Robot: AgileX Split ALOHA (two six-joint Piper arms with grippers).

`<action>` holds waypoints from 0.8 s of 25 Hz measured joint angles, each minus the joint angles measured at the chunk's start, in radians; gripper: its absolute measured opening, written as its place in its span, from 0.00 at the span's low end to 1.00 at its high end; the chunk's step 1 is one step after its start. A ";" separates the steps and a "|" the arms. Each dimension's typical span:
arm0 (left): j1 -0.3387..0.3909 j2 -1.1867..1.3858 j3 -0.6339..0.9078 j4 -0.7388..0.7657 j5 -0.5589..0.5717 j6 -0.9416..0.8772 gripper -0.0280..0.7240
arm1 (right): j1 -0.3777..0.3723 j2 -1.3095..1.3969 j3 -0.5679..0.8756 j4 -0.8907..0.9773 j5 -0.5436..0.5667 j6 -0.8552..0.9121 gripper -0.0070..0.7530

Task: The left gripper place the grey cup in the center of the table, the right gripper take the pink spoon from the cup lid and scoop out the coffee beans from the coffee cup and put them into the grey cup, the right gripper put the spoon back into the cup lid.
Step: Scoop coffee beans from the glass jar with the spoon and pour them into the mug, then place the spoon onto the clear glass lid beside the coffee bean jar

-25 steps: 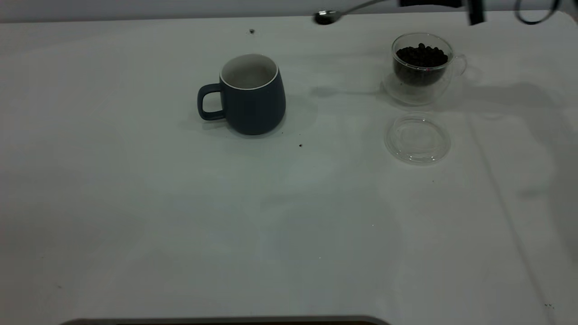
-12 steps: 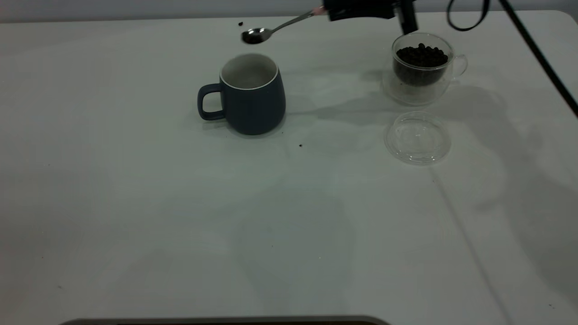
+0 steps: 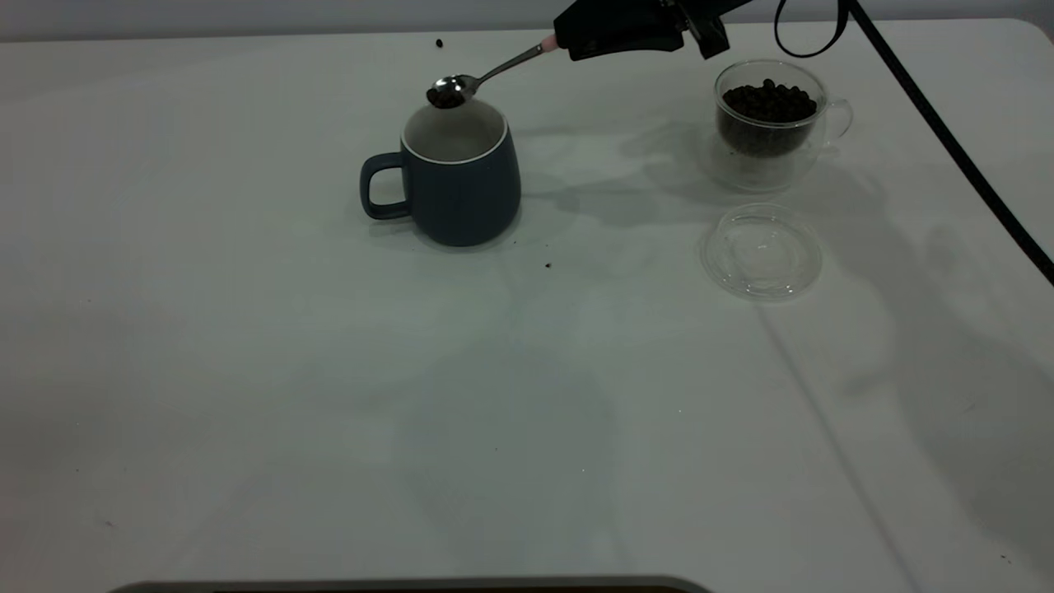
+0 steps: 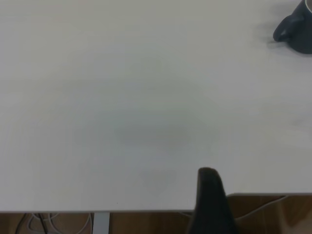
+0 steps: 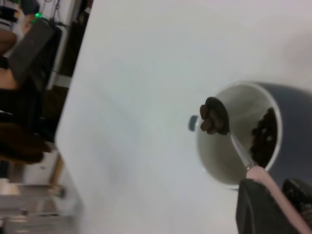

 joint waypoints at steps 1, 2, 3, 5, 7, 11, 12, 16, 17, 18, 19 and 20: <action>0.000 0.000 0.000 0.000 0.000 0.000 0.79 | -0.001 0.000 0.000 -0.004 -0.005 -0.033 0.14; 0.000 0.000 0.000 0.000 0.000 0.000 0.79 | -0.001 -0.001 0.000 -0.011 -0.008 -0.073 0.14; 0.000 0.000 0.000 0.000 0.000 0.000 0.79 | -0.001 -0.003 0.000 -0.022 -0.014 -0.111 0.14; 0.000 0.000 0.000 0.000 0.000 0.000 0.79 | 0.000 -0.017 0.000 -0.052 -0.027 -0.167 0.14; 0.000 0.000 0.000 0.000 0.000 0.000 0.79 | 0.000 -0.036 0.000 -0.094 -0.046 -0.197 0.14; 0.000 0.000 0.000 0.000 0.000 0.000 0.79 | 0.000 -0.090 0.000 -0.188 -0.062 -0.196 0.14; 0.000 0.000 0.000 0.000 0.000 0.000 0.79 | 0.000 -0.108 0.000 -0.211 -0.053 -0.178 0.14; 0.000 0.000 0.000 0.000 0.000 0.000 0.79 | -0.021 -0.197 0.001 -0.336 0.056 -0.097 0.14; 0.000 0.000 0.000 0.000 0.000 0.000 0.79 | -0.037 -0.218 0.003 -0.365 0.091 -0.079 0.14; 0.000 0.000 0.000 0.000 0.000 0.000 0.79 | -0.054 -0.243 0.013 -0.382 0.122 -0.068 0.14; 0.000 0.000 0.000 0.000 0.000 0.000 0.79 | -0.077 -0.266 0.030 -0.394 0.144 -0.056 0.14; 0.000 0.000 0.000 0.000 0.000 0.000 0.79 | -0.104 -0.282 0.057 -0.403 0.163 -0.049 0.14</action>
